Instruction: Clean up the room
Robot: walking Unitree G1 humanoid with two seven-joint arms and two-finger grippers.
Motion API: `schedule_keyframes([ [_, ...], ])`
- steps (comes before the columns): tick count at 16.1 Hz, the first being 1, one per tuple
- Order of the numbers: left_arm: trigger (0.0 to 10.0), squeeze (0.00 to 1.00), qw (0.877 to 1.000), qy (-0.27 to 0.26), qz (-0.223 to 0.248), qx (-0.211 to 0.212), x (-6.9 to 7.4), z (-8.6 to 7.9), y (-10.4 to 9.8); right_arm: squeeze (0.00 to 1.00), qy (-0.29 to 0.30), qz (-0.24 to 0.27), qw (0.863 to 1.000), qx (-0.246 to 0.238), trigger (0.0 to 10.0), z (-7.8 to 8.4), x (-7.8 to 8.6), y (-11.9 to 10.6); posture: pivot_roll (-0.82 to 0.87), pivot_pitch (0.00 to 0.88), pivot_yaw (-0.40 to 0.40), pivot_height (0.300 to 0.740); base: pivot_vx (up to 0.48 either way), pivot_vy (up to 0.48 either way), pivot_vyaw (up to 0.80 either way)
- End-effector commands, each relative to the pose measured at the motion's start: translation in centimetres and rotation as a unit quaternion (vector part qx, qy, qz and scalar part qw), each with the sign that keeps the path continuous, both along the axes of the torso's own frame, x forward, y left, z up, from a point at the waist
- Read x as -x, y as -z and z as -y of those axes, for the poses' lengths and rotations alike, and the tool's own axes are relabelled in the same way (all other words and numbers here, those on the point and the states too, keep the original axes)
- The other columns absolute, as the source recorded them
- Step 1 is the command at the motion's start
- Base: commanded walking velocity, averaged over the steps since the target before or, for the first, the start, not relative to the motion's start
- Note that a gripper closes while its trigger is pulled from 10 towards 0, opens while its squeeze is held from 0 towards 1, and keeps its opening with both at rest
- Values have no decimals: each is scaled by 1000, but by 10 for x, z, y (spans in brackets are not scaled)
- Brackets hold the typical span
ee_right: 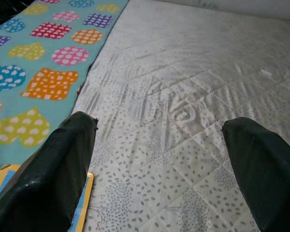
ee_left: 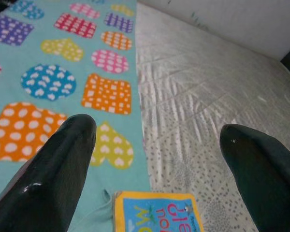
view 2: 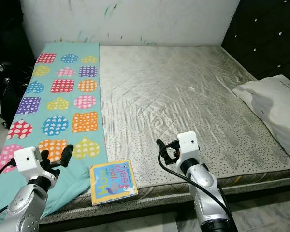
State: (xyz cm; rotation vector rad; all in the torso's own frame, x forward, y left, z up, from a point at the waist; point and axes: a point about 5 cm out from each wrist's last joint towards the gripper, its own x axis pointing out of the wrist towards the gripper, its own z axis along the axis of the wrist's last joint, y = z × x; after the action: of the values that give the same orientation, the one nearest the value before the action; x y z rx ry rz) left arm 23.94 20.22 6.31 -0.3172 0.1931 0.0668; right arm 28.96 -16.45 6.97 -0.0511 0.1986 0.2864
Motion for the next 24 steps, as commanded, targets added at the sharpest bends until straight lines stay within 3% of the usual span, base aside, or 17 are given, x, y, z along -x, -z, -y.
schedule_keyframes([
  [1,10000,0,1000,-7,-10,5,2,-2,2,0,8,-6,1000,-2,10000,5,-1,0,-102,38,-60,740,0,0,0],
  [10,10000,0,1000,-9,-14,12,11,-2,0,0,8,-28,999,-16,10000,8,8,2,-111,109,-63,740,0,0,0],
  [12,10000,0,994,-30,69,-73,12,-13,-29,0,33,4,999,-14,10000,15,11,-8,-118,123,-66,740,0,0,0],
  [15,10000,0,975,-23,152,-163,16,-8,-67,0,44,32,998,-22,10000,19,14,-26,-120,137,-75,740,0,0,0],
  [18,10000,0,969,-2,154,-195,20,2,-61,0,42,33,998,-18,10000,15,12,-26,-116,137,-79,740,0,0,0],
  [19,10000,0,970,-7,150,-190,21,2,-58,0,42,34,998,-17,10000,15,11,-27,-114,136,-80,740,0,0,0],
  [20,10000,0,985,-29,123,-120,21,1,-51,0,42,38,998,-22,10000,13,10,-29,-115,136,-80,740,0,0,0],
  [22,10000,0,993,-62,96,-26,19,-2,-42,0,40,42,998,-25,10000,11,9,-31,-115,131,-80,740,0,0,0],
  [23,10000,0,993,-63,93,-41,17,-4,-42,0,41,44,998,-25,10000,10,8,-31,-115,128,-79,740,0,0,0],
  [24,10000,0,989,-74,87,-97,15,-7,-42,0,42,49,998,-21,10000,10,7,-32,-115,127,-77,740,0,0,0],
])
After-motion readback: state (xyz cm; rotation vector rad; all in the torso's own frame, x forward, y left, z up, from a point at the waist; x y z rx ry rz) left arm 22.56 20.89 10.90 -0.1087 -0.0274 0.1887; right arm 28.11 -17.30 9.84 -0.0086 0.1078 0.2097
